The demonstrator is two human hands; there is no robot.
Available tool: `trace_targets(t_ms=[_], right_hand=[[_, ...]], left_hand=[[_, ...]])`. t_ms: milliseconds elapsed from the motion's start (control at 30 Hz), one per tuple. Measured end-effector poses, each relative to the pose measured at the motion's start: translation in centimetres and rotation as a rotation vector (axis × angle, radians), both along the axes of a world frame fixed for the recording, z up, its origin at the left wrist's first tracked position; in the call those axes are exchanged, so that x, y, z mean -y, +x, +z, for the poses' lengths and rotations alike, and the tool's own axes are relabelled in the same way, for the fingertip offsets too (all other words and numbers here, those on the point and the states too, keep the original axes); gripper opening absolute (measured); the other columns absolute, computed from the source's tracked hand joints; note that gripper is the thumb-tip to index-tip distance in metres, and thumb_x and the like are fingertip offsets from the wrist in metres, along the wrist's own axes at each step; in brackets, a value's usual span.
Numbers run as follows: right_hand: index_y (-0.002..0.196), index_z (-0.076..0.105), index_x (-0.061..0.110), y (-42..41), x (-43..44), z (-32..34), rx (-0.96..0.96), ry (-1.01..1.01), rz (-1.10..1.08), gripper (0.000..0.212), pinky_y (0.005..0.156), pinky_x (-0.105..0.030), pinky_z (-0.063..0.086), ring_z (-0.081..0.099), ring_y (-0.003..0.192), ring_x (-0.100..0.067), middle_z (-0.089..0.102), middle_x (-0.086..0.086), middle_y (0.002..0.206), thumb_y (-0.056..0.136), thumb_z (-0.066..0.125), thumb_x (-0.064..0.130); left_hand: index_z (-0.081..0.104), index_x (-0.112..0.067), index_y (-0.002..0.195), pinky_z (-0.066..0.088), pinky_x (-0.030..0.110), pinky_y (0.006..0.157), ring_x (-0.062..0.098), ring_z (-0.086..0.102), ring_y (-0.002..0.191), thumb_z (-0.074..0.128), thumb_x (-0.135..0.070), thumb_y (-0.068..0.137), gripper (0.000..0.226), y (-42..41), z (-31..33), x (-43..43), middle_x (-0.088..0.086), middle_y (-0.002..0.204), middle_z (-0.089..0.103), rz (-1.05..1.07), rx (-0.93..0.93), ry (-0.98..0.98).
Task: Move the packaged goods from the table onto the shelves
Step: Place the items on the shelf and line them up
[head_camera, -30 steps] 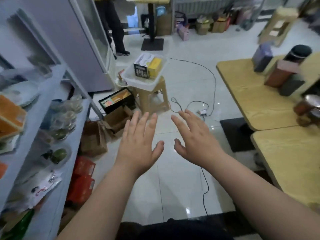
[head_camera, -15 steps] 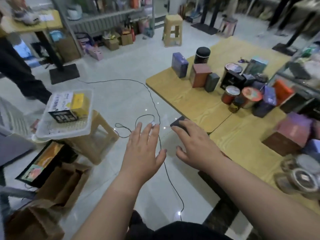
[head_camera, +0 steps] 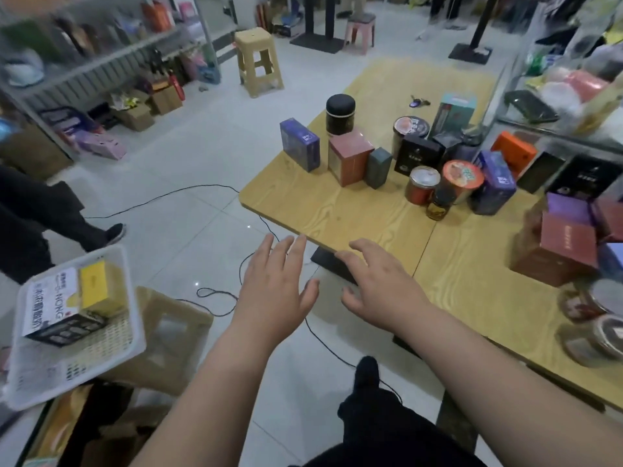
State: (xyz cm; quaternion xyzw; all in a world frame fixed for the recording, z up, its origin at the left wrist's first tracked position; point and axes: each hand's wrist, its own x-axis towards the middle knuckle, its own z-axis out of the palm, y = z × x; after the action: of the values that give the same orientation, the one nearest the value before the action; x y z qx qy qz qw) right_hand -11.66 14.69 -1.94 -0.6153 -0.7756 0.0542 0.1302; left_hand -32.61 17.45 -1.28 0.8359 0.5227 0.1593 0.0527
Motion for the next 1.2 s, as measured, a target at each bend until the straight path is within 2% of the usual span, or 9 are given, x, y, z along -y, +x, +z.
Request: trace_targets(t_ms=[133,400,567,667,767,867,1033,1133,1200], right_hand=[[0.146,0.047,0.015,2.2,-6.7,-0.6,-0.017,-0.108,-0.048,0.059,0.113,-0.044,0.035,0.036,0.141,-0.029,0.040,-0.013,0.150,0.091,0.061,0.033],[0.151,0.036,0.023,7.1,-21.9,-1.1,0.007,-0.249,-0.041,0.062,0.116,-0.041,0.028,0.030,0.144,-0.028,0.032,-0.011,0.154,0.094,0.054,0.042],[0.145,0.041,0.018,10.1,-29.7,-1.7,0.071,-0.245,-0.094,0.065,0.115,-0.043,0.029,0.035,0.135,-0.031,0.040,-0.013,0.144,0.089,0.058,0.048],[0.145,0.039,0.017,10.6,-33.8,-2.2,0.087,-0.269,-0.157,0.071,0.119,-0.049,0.026,0.034,0.136,-0.034,0.040,-0.016,0.143,0.088,0.059,0.054],[0.155,0.026,0.019,10.8,-38.4,-3.3,0.143,-0.350,-0.248,0.092,0.122,-0.056,0.011,0.016,0.149,-0.042,0.025,-0.023,0.159,0.083,0.057,0.069],[0.155,0.024,0.023,10.8,-42.3,-4.5,0.218,-0.431,-0.316,0.102,0.122,-0.058,0.006,0.004,0.151,-0.047,0.012,-0.027,0.163,0.076,0.054,0.080],[0.152,0.022,0.027,10.6,-46.4,-6.0,0.236,-0.610,-0.446,0.106,0.121,-0.062,0.005,0.011,0.149,-0.051,0.019,-0.032,0.159,0.071,0.055,0.087],[0.148,0.023,0.026,10.0,-47.3,-7.1,0.224,-0.598,-0.499,0.097,0.120,-0.061,0.005,0.027,0.143,-0.045,0.031,-0.030,0.152,0.074,0.057,0.079],[0.147,0.023,0.026,9.6,-47.3,-7.5,0.211,-0.575,-0.504,0.093,0.122,-0.058,0.005,0.029,0.142,-0.043,0.030,-0.027,0.152,0.076,0.059,0.073]], left_hand=[[0.044,-0.007,0.149,0.041,0.054,0.111,0.041,0.038,0.142,0.042,-0.047,0.094,0.069,1.7,-0.5,-6.2,0.014,0.139,0.056,0.014,-0.030,-0.036],[0.049,-0.006,0.146,0.044,0.053,0.106,0.044,0.046,0.136,0.044,-0.042,0.087,0.069,5.7,-0.9,-18.5,0.012,0.133,0.062,0.093,-0.114,-0.091],[0.027,-0.014,0.159,0.019,0.038,0.122,0.033,0.021,0.152,0.056,-0.032,0.097,0.071,7.7,-2.1,-23.9,0.007,0.153,0.044,0.136,-0.124,-0.224],[0.021,-0.017,0.160,0.017,0.037,0.123,0.031,0.017,0.153,0.054,-0.032,0.098,0.072,7.4,-3.1,-26.7,0.005,0.156,0.040,0.117,-0.165,-0.287],[0.018,-0.016,0.161,0.016,0.038,0.123,0.033,0.018,0.152,0.055,-0.033,0.097,0.075,6.5,-4.5,-30.9,0.007,0.156,0.038,0.074,-0.248,-0.326],[0.010,-0.018,0.162,0.017,0.040,0.123,0.034,0.015,0.152,0.055,-0.037,0.096,0.081,5.7,-5.7,-36.2,0.008,0.160,0.031,0.051,-0.330,-0.363],[0.004,-0.021,0.161,0.018,0.043,0.123,0.036,0.012,0.151,0.061,-0.034,0.090,0.092,6.2,-6.9,-47.2,0.012,0.163,0.019,-0.026,-0.410,-0.354],[-0.003,-0.025,0.160,0.019,0.047,0.123,0.038,0.009,0.152,0.061,-0.026,0.089,0.097,6.9,-8.2,-54.0,0.014,0.166,0.009,-0.087,-0.492,-0.303],[-0.004,-0.026,0.160,0.023,0.049,0.122,0.039,0.005,0.152,0.060,-0.016,0.088,0.097,7.4,-9.0,-57.8,0.010,0.167,0.001,-0.141,-0.555,-0.255]])
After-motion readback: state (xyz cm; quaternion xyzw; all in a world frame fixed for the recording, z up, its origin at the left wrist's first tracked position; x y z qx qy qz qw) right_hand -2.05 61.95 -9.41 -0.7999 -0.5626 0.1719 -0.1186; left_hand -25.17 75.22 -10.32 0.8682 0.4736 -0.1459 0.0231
